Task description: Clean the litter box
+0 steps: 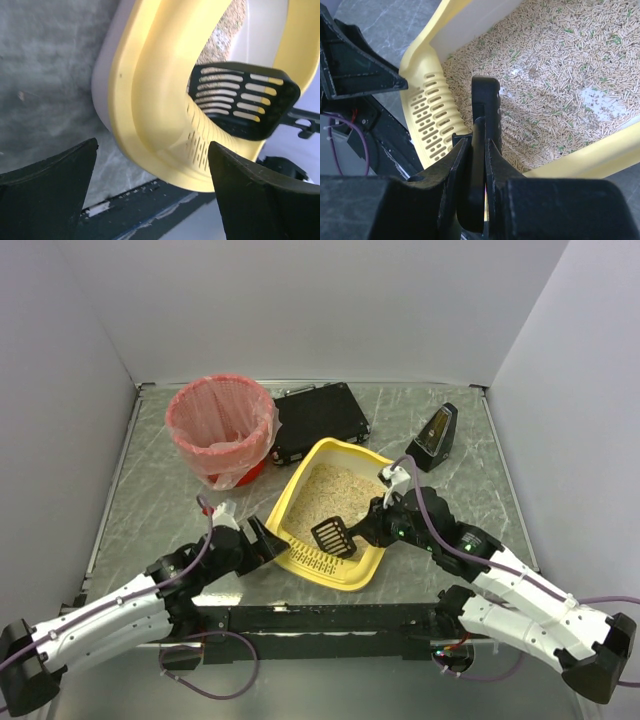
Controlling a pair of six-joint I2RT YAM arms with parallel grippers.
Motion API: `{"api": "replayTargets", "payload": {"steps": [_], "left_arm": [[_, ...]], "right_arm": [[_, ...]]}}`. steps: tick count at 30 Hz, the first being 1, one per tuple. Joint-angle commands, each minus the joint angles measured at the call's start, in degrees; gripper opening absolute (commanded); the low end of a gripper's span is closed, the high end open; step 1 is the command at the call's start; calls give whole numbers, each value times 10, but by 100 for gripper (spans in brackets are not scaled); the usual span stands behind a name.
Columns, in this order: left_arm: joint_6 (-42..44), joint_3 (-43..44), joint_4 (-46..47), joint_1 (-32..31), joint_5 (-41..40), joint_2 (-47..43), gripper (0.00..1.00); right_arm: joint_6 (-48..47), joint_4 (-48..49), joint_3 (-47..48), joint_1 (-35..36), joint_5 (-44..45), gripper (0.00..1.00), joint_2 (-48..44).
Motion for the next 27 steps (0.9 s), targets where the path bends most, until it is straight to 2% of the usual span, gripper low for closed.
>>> {"api": "replayTargets", "payload": {"steps": [1,4,8,17,22,27], "left_arm": [[-82,-29,86,-23,33,-17,97],[-94,-56,163,-35,33,6,97],[-96,-52,220,-35,10,42,98],[-54,26,119,-20,-92,110,92],[-15,10,201,44,-13,151,89],[47,45,224,94,9,186,89]], "right_arm": [[12,16,7,7,-13,0,10],[17,23,5,6,-30,0,20],[21,30,5,8,-56,0,30],[36,59,10,10,-79,0,53],[52,106,15,10,-87,0,79],[58,127,33,11,-62,0,109]]}}
